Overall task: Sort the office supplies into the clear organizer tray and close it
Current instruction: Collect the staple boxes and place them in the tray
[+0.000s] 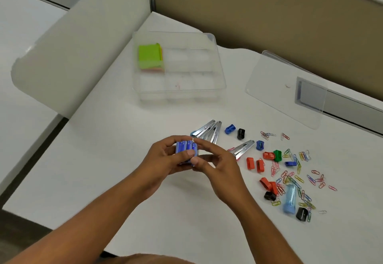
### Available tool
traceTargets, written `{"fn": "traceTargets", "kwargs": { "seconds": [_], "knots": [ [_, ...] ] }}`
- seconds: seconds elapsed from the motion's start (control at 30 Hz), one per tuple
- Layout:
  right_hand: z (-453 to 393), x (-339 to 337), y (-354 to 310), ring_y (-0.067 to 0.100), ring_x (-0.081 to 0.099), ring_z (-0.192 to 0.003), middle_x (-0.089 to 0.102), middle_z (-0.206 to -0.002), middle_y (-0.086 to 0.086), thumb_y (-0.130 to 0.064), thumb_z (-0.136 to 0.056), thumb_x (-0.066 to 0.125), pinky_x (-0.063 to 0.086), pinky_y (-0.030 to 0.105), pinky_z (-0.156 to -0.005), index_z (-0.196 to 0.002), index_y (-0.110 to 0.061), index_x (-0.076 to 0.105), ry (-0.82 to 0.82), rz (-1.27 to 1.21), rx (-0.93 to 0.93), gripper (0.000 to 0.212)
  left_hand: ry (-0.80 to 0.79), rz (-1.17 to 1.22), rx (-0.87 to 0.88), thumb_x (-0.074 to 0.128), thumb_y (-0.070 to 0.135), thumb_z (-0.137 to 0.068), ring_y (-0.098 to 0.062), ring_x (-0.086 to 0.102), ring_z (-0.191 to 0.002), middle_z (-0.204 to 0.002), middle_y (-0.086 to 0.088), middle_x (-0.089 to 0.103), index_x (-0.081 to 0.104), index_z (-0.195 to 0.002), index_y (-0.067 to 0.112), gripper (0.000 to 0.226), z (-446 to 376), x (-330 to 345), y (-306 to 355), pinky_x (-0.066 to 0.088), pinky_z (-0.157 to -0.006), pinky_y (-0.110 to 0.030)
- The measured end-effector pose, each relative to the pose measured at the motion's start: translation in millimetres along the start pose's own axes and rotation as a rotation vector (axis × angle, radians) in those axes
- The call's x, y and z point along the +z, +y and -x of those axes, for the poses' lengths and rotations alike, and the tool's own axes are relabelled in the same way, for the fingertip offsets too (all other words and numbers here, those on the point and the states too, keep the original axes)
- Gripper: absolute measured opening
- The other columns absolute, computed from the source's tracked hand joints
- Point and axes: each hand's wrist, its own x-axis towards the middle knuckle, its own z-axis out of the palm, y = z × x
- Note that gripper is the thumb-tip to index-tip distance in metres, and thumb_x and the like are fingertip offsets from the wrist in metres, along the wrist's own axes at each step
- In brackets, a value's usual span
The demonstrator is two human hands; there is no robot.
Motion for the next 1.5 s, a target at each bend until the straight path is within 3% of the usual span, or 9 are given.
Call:
{"fn": "traceTargets", "kwargs": {
  "seconds": [0.4, 0.6, 0.7, 0.8, 1.0, 1.17, 1.23, 1.37, 1.5],
  "knots": [
    [-144, 30, -89, 0.019, 0.076, -0.088, 0.073, -0.108, -0.007, -0.013, -0.089, 0.077, 0.064, 0.029, -0.071, -0.116, -0.026, 0.072, 0.158, -0.026, -0.027, 0.030, 0.125, 0.098, 0.125, 0.078, 0.014, -0.089, -0.029, 0.078, -0.091, -0.110, -0.012, 0.075, 0.073, -0.119, 0.021, 0.031, -93, -62, 99, 0.065, -0.084, -0.038],
    [-256, 43, -117, 0.013, 0.074, -0.084, 0.067, -0.117, -0.002, -0.020, -0.097, 0.066, 0.062, 0.025, -0.076, -0.126, -0.028, 0.068, 0.238, 0.335, -0.183, 0.030, 0.203, 0.144, 0.156, 0.078, 0.016, -0.089, -0.029, 0.078, -0.089, -0.108, -0.014, 0.073, 0.074, -0.120, 0.022, 0.032, -122, -88, 122, 0.065, -0.083, -0.035],
    [-313, 51, -124, 0.020, 0.067, -0.103, 0.061, -0.125, 0.004, -0.023, -0.098, 0.063, 0.052, 0.028, -0.094, -0.129, -0.026, 0.066, 0.251, 0.656, -0.261, 0.031, 0.192, 0.142, 0.145, 0.078, 0.015, -0.090, -0.028, 0.078, -0.088, -0.107, -0.011, 0.074, 0.074, -0.119, 0.022, 0.031, -126, -91, 122, 0.065, -0.081, -0.033],
    [-344, 55, -127, 0.021, 0.055, -0.122, 0.058, -0.134, 0.007, -0.026, -0.100, 0.060, 0.033, 0.021, -0.091, -0.136, -0.023, 0.062, 0.180, 0.857, -0.229, 0.036, 0.192, 0.138, 0.127, 0.077, 0.016, -0.089, -0.028, 0.078, -0.090, -0.109, -0.009, 0.074, 0.074, -0.118, 0.024, 0.030, -128, -95, 119, 0.065, -0.083, -0.036],
    [-306, 53, -130, 0.009, 0.063, -0.105, 0.064, -0.124, -0.006, -0.022, -0.099, 0.063, 0.047, 0.016, -0.087, -0.130, -0.029, 0.065, 0.242, 0.743, -0.280, 0.032, 0.199, 0.197, 0.092, 0.074, 0.014, -0.092, -0.030, 0.078, -0.093, -0.111, -0.012, 0.074, 0.074, -0.119, 0.024, 0.028, -128, -108, 115, 0.065, -0.085, -0.037],
    [-231, 49, -133, 0.007, 0.063, -0.114, 0.063, -0.131, -0.016, 0.000, -0.086, 0.071, 0.059, 0.026, -0.086, -0.134, -0.031, 0.062, -0.297, 0.406, -0.171, 0.058, 0.143, 0.246, 0.070, 0.067, 0.010, -0.098, -0.029, 0.078, -0.095, -0.104, -0.007, 0.079, 0.071, -0.127, 0.021, 0.031, -131, -111, 117, 0.065, -0.083, -0.038],
    [-218, 50, -128, 0.009, 0.061, -0.119, 0.059, -0.133, -0.018, -0.005, -0.085, 0.077, 0.059, 0.027, -0.090, -0.136, -0.032, 0.061, -0.380, 0.422, -0.185, 0.059, 0.122, 0.243, 0.066, 0.068, 0.010, -0.097, -0.029, 0.078, -0.094, -0.103, -0.009, 0.080, 0.066, -0.130, 0.020, 0.035, -131, -109, 118, 0.065, -0.079, -0.036],
    [-222, 46, -126, 0.008, 0.066, -0.110, 0.067, -0.122, -0.014, -0.021, -0.078, 0.089, 0.061, 0.032, -0.086, -0.125, -0.029, 0.065, -0.220, 0.419, -0.191, 0.053, 0.099, 0.247, 0.045, 0.069, 0.015, -0.096, -0.032, 0.079, -0.093, -0.103, -0.015, 0.080, 0.064, -0.129, 0.018, 0.033, -130, -104, 120, 0.065, -0.086, -0.044],
    [-258, 35, -141, 0.006, 0.067, -0.100, 0.069, -0.116, -0.012, -0.022, -0.072, 0.092, 0.057, 0.019, -0.078, -0.122, -0.026, 0.067, 0.027, 0.513, -0.310, 0.056, 0.197, 0.353, 0.065, 0.071, 0.014, -0.095, -0.032, 0.079, -0.093, -0.106, -0.012, 0.080, 0.066, -0.123, 0.013, 0.028, -126, -109, 119, 0.065, -0.087, -0.040]
  ]
}}
